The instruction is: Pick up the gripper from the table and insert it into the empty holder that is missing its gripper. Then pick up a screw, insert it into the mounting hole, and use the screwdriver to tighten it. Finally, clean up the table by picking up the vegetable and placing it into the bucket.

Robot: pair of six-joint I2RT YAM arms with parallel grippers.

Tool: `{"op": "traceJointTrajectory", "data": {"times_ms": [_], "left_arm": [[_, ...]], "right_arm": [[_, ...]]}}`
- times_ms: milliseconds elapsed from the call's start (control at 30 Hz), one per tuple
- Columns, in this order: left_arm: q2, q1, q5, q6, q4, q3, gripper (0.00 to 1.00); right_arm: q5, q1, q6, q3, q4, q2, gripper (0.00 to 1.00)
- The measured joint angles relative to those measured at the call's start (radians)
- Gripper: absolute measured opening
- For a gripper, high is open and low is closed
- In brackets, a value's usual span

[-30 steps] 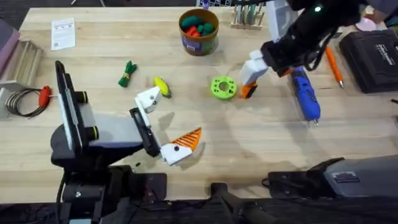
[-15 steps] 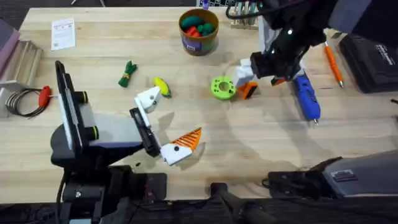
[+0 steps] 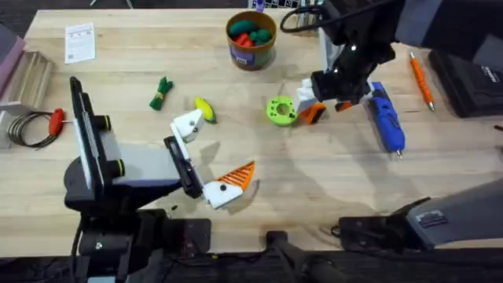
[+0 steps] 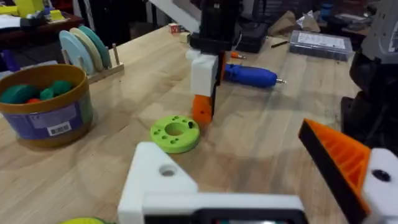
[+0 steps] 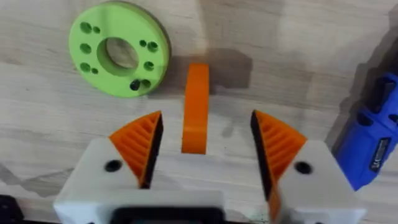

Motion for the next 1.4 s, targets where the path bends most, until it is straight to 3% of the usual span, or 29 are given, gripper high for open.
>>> {"op": "traceJointTrajectory", "data": {"times_ms": [267, 400, 800, 1233, 1400], "left_arm": [[0.000, 0.000, 0.000, 0.000, 0.000, 0.000, 0.986], [0.000, 0.000, 0.000, 0.000, 0.000, 0.000, 0.986], [0.000, 0.000, 0.000, 0.000, 0.000, 0.000, 0.985], [0.000, 0.000, 0.000, 0.000, 0.000, 0.000, 0.985], [0.000, 0.000, 0.000, 0.000, 0.000, 0.000, 0.985]], "right_arm": [[0.003, 0.000, 0.001, 0.000, 0.003, 0.003, 0.417], [0.004, 0.000, 0.006, 0.000, 0.004, 0.003, 0.033], [0.007, 0.000, 0.007, -0.005, 0.004, -0.042, 0.009], [-0.001, -0.050, 0.089, -0.007, 0.042, -0.432, 0.008], [-0.114, -0.089, 0.117, -0.094, 0.236, -0.515, 0.008]]}}
